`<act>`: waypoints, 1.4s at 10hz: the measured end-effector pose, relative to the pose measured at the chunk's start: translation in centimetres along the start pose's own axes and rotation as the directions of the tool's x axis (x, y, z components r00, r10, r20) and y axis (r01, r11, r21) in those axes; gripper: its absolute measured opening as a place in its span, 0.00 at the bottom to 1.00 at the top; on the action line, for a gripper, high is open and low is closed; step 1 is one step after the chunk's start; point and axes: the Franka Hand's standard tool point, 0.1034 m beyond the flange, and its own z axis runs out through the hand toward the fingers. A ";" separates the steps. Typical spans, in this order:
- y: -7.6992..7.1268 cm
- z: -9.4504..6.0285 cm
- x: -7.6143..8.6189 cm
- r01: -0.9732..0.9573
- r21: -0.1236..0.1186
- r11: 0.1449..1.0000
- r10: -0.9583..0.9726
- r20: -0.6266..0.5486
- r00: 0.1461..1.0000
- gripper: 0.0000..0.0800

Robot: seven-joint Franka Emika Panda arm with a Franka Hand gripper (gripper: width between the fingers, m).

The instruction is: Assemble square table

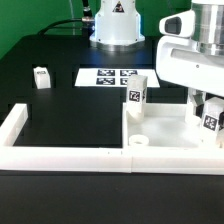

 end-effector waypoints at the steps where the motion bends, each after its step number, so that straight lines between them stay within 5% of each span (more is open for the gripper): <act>1: 0.1 0.0 0.1 -0.084 -0.001 0.996 0.084 0.000 0.996 0.36; 3: 0.5 0.0 0.4 -0.369 -0.006 0.929 0.369 0.013 0.929 0.36; 7: 0.5 0.2 -0.1 -0.885 -0.035 0.464 0.885 0.066 0.462 0.36; 8: 0.5 0.2 -0.1 -0.891 -0.036 0.453 0.890 0.066 0.450 0.36; 10: 0.5 0.3 -0.1 -0.869 -0.035 0.494 0.869 0.065 0.491 0.36; 12: 0.5 0.2 -0.1 -0.687 -0.017 0.727 0.687 0.062 0.725 0.67; 14: 0.4 0.5 -0.3 -0.418 0.009 0.908 0.417 0.073 0.906 0.77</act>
Offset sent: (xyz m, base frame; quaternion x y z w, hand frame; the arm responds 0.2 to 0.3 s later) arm -0.0036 -0.0178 0.0071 0.0437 -0.0218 0.4481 0.8927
